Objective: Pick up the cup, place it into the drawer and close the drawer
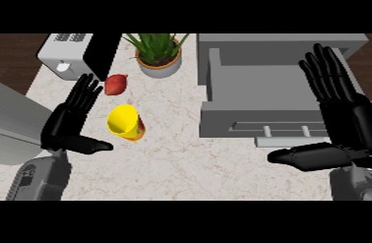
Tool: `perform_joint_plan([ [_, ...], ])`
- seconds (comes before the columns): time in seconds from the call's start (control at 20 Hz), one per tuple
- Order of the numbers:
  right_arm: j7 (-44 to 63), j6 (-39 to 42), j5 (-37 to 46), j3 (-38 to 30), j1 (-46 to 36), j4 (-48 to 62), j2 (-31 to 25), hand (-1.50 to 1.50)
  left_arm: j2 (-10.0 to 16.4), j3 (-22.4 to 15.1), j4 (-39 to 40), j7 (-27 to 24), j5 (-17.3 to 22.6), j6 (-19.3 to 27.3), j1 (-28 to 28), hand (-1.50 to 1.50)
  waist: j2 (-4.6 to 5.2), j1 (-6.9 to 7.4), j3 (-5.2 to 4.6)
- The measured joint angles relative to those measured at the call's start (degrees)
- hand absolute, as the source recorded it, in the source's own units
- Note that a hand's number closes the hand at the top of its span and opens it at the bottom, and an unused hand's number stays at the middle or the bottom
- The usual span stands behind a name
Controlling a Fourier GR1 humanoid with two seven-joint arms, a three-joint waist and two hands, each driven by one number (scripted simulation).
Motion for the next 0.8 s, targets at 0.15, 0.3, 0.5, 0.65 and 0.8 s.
perform_joint_plan([
  [0.15, 0.38, 0.01, 0.20, -0.35, -0.35, -0.34, -0.11, -1.50, 0.42, 0.59, 5.13, -2.66, -1.95, 0.59, -1.20, -1.50, -0.02, -0.01, -0.01],
  [0.3, -0.22, 0.87, -0.36, -1.16, -0.09, -0.42, -0.58, -1.50, 0.47, 0.72, 11.43, -6.97, -4.19, 0.63, -2.00, -1.50, 0.00, -0.10, 0.00],
  [0.5, -0.21, 1.47, -0.90, -2.01, -1.03, 0.73, -0.86, -1.50, 1.56, 1.64, 22.55, -13.59, -6.47, -0.52, -5.56, -1.50, 0.03, -0.18, -0.01],
  [0.65, 1.04, 1.49, -1.38, -2.49, -1.31, -0.34, -1.08, -1.50, 2.04, 1.97, 30.40, -18.68, -8.54, -0.46, -7.86, -1.50, 0.06, -0.30, -0.02],
  [0.8, 2.03, 1.42, -1.27, -2.37, -1.18, -1.40, -1.04, -1.50, 2.78, 2.29, 37.95, -24.45, -10.66, -0.19, -10.07, -1.50, 0.08, -0.40, -0.03],
])
